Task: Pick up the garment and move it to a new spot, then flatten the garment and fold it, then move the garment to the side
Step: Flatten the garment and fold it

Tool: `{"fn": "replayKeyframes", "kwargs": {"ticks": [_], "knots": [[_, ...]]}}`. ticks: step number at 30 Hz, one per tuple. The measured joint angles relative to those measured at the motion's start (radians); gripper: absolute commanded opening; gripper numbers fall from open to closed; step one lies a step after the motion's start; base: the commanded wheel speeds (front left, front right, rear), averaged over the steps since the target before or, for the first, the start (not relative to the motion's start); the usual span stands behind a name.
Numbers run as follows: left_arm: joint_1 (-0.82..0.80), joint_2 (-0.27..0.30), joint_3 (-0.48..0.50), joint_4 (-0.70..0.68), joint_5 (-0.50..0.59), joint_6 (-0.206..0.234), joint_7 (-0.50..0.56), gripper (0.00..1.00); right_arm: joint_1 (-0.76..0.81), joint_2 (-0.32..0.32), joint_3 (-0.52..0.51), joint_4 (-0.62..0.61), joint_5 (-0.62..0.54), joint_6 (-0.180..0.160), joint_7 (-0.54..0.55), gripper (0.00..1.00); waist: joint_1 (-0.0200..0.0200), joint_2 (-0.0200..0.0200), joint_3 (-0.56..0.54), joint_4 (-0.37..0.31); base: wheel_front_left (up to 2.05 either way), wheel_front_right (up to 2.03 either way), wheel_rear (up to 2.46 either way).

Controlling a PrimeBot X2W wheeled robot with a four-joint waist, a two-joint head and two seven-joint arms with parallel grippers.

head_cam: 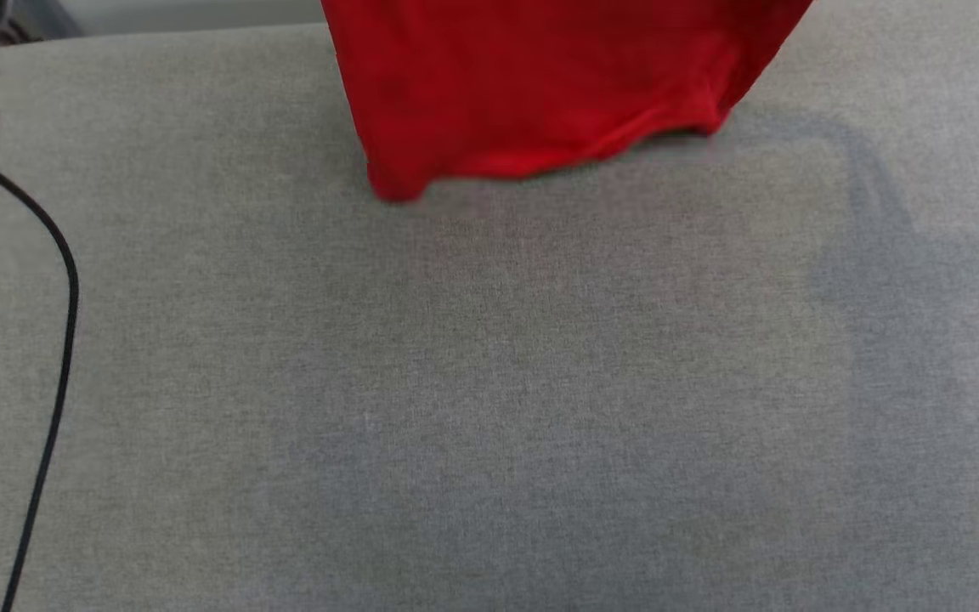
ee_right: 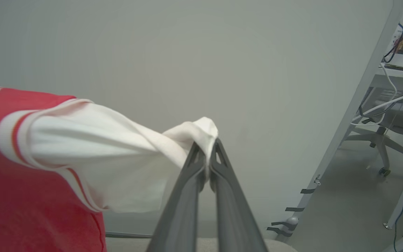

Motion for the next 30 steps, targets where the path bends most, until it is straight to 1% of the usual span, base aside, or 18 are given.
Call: {"fn": "replayKeyframes", "kwargs": {"ticks": [3,7,11,15,18,21,25,30], "knots": [[-0.098,0.002,0.002,0.043,0.020,-0.001,-0.029,0.00,-0.111,-0.001,0.012,0.048,-0.015,0.000,-0.052,0.00,0.0001,0.0000,0.049,-0.006,0.00,0.00,0.00],[-0.191,0.004,0.016,0.092,0.025,-0.001,-0.064,0.00,-0.233,0.004,0.037,0.123,-0.016,0.001,-0.107,0.00,0.0001,0.0000,0.109,-0.015,0.00,0.00,0.00],[-0.224,0.002,0.022,0.144,0.020,-0.010,-0.086,0.00,-0.294,0.021,0.073,0.193,-0.009,0.001,-0.150,0.00,0.0001,0.0000,0.157,-0.024,0.00,0.00,0.00],[-0.225,-0.007,0.024,0.209,0.002,-0.027,-0.102,0.00,-0.308,0.041,0.117,0.250,0.014,0.001,-0.184,0.00,0.0001,0.0000,0.197,-0.029,0.00,0.00,0.00],[-0.212,-0.024,0.025,0.260,-0.026,-0.050,-0.112,0.00,-0.302,0.055,0.161,0.291,0.049,0.001,-0.200,0.00,0.0001,0.0000,0.217,-0.030,0.00,0.00,0.00],[-0.167,-0.040,0.026,0.318,-0.046,-0.071,-0.119,0.00,-0.260,0.066,0.209,0.332,0.089,0.001,-0.211,0.00,0.0001,0.0000,0.222,-0.028,0.00,0.00,0.00],[-0.063,-0.059,0.031,0.394,-0.090,-0.096,-0.145,0.00,-0.157,0.088,0.284,0.374,0.144,0.000,-0.231,0.00,0.0000,0.0000,0.206,-0.027,0.00,0.00,0.00],[0.109,-0.087,0.030,0.442,-0.142,-0.115,-0.188,0.00,0.020,0.096,0.368,0.379,0.240,0.000,-0.264,0.00,-0.0001,0.0000,0.166,-0.023,0.00,0.00,0.00]]}}
